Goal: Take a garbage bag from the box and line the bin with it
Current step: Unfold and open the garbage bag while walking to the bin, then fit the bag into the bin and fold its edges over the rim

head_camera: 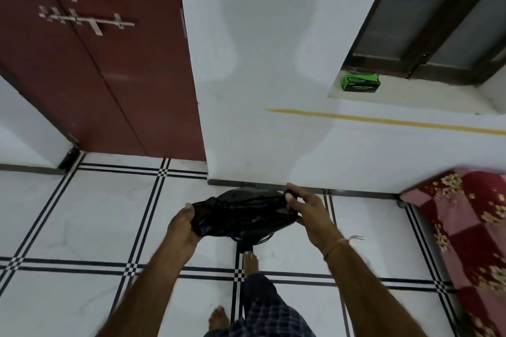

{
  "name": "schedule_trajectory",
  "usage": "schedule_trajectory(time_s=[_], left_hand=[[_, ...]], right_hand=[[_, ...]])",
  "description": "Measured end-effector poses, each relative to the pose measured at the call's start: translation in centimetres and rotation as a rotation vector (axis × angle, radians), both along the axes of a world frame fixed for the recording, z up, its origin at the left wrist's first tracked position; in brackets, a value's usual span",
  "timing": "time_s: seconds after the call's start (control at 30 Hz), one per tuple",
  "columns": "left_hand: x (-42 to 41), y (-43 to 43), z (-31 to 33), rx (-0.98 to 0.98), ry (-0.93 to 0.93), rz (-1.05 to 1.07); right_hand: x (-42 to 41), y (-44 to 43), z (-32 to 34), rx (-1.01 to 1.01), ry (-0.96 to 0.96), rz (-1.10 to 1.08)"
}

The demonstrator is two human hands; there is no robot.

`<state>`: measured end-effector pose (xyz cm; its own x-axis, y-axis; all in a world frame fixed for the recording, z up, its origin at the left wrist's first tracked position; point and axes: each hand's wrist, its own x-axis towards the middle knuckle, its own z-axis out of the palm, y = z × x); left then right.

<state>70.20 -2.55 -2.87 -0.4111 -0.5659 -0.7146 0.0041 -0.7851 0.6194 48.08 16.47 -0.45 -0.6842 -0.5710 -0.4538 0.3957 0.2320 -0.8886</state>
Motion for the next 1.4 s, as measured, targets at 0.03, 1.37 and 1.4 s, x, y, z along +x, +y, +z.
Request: schedule_trajectory(time_s=[0.03,1.37,1.4], left_hand=[[0.1,-0.2,-0.1,-0.036,0.002,-0.041],[-15.6,-8.5,-39.3,-0.915,-0.586,-0.611],[-15.2,-8.2,-40.8,-0.973,-0.636,-0.654]], right_hand=[[0.0,-0.1,-0.2,0.004,0.027,0.028],[-17.6,-7.1,-39.1,0.459,0.332,0.502],[-17.1,-7.0,-40.4,0.429,0.325,0.429]])
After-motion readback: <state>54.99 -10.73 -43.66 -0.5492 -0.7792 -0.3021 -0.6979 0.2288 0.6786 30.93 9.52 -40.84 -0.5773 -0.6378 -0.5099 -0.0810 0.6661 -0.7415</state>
